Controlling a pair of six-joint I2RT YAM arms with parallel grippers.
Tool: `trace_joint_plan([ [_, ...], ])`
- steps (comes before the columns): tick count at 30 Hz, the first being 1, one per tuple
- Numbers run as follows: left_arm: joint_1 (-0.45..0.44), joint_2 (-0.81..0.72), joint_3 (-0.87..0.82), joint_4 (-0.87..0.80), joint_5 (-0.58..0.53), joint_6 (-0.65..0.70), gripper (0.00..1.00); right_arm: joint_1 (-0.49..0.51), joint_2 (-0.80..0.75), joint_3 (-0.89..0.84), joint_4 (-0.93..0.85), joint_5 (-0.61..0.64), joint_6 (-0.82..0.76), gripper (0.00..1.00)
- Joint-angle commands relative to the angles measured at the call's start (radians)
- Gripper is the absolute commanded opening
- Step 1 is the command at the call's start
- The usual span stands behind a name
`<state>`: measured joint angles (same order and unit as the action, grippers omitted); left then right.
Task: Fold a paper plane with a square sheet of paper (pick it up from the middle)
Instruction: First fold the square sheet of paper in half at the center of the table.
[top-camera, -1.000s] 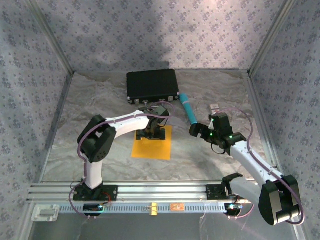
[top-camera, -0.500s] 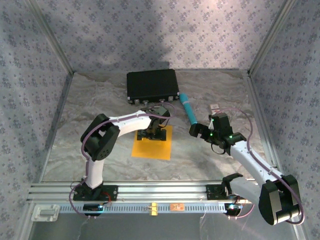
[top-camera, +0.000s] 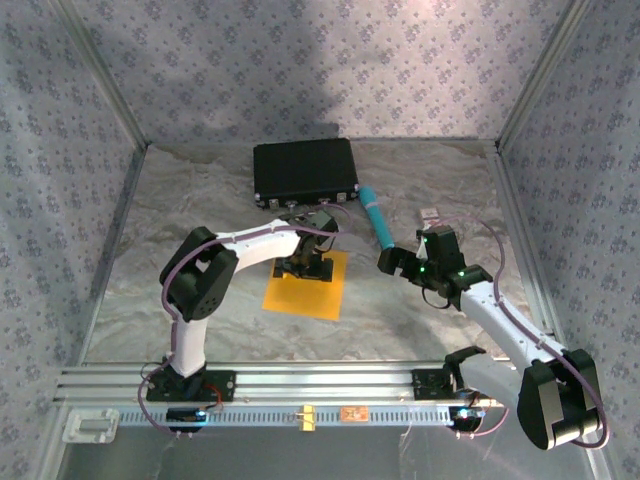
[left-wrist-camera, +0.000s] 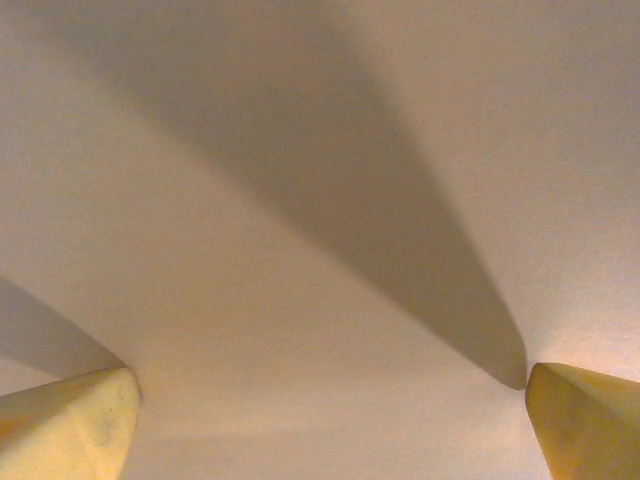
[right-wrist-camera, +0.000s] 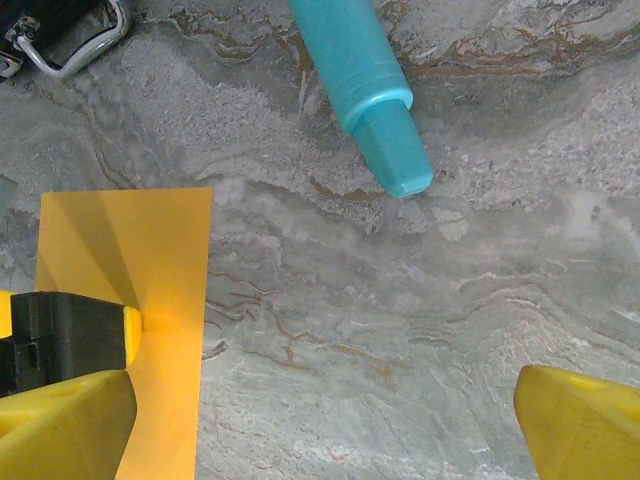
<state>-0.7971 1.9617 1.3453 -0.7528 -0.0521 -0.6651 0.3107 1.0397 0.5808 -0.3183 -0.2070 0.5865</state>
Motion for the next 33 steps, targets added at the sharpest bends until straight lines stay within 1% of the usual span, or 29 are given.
trace_joint_plan([
  [1, 0.012, -0.036, -0.017, 0.007, 0.030, 0.040, 0.98, 0.008, 0.002, 0.029, -0.015, -0.012, -0.013, 0.99],
  [5, 0.012, -0.064, -0.028, 0.014, 0.019, 0.044, 0.98, 0.010, 0.000, 0.027, -0.017, -0.013, -0.011, 0.99],
  [10, 0.009, -0.042, -0.015, -0.004, 0.021, 0.053, 0.98, 0.009, 0.000, 0.027, -0.019, -0.012, -0.010, 0.99],
  [13, -0.005, -0.044, -0.014, -0.005, 0.000, 0.051, 0.98, 0.010, 0.000, 0.027, -0.022, -0.005, -0.011, 0.99],
  [20, -0.011, 0.007, -0.007, -0.018, -0.001, 0.052, 0.98, 0.011, 0.003, 0.026, -0.022, -0.009, -0.012, 0.99],
  [24, -0.014, 0.037, -0.019, -0.025, -0.020, 0.047, 0.98, 0.011, 0.001, 0.025, -0.024, -0.008, -0.011, 0.99],
  [33, -0.013, 0.058, -0.056, 0.013, 0.036, 0.039, 0.97, 0.010, 0.005, 0.025, -0.020, -0.008, -0.011, 0.99],
])
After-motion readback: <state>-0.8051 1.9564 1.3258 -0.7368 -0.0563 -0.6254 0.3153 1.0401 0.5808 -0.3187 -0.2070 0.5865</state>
